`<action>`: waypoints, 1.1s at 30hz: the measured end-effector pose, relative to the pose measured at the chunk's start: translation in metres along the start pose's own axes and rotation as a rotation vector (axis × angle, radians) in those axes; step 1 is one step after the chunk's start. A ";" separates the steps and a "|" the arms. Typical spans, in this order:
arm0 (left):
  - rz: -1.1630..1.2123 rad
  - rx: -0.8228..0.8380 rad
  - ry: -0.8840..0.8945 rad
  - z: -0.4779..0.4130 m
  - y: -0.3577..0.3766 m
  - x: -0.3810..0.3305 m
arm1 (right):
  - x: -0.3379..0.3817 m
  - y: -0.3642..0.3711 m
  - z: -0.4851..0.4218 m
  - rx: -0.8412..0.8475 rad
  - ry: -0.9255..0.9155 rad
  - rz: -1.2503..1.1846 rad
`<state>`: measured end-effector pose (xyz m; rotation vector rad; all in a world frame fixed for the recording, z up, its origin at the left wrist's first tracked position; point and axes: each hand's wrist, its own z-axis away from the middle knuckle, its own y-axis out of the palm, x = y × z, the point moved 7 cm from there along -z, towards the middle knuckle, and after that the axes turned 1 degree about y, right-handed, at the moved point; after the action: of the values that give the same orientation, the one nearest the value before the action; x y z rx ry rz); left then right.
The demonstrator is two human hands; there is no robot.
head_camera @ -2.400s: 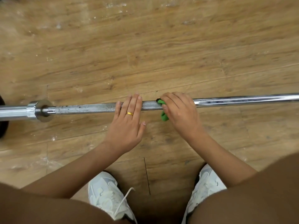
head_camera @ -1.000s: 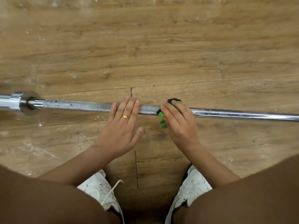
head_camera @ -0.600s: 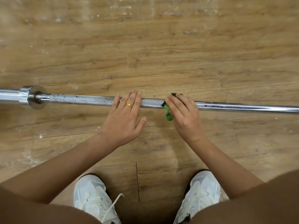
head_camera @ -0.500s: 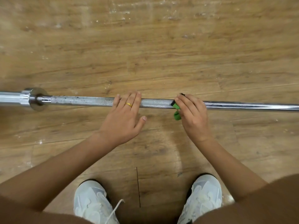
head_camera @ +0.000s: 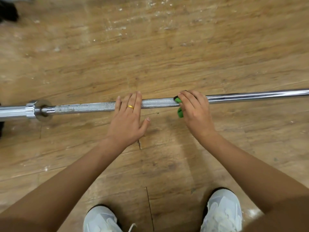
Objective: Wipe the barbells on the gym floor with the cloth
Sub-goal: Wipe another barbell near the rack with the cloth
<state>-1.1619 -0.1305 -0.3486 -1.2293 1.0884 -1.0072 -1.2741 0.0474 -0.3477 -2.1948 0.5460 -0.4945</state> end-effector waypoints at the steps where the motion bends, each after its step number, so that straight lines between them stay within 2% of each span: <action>1: -0.002 -0.004 -0.003 -0.003 0.001 0.001 | 0.008 0.005 -0.004 -0.010 0.008 -0.009; 4: 0.004 -0.002 -0.001 -0.008 0.002 0.002 | 0.019 0.014 -0.012 0.000 -0.061 -0.063; 8: -0.029 0.025 0.046 -0.014 0.003 0.006 | 0.002 0.011 -0.025 0.102 -0.201 -0.037; 14: -0.064 0.081 0.062 -0.024 -0.001 0.015 | 0.011 0.020 -0.034 0.080 -0.057 -0.100; 18: -0.037 0.144 0.037 -0.021 -0.002 0.002 | 0.008 0.022 -0.036 0.076 -0.085 -0.090; 22: -0.101 0.157 0.084 -0.012 0.000 0.001 | 0.005 0.025 -0.037 0.098 -0.084 -0.101; 29: -0.035 0.177 0.034 -0.012 0.003 -0.008 | 0.004 0.021 -0.032 0.128 -0.065 -0.115; 33: -0.033 0.173 0.080 -0.007 0.009 -0.005 | 0.006 0.024 -0.030 0.115 -0.035 -0.113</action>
<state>-1.1696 -0.1258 -0.3568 -1.0777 1.0232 -1.1593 -1.2894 0.0118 -0.3475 -2.1283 0.3670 -0.5335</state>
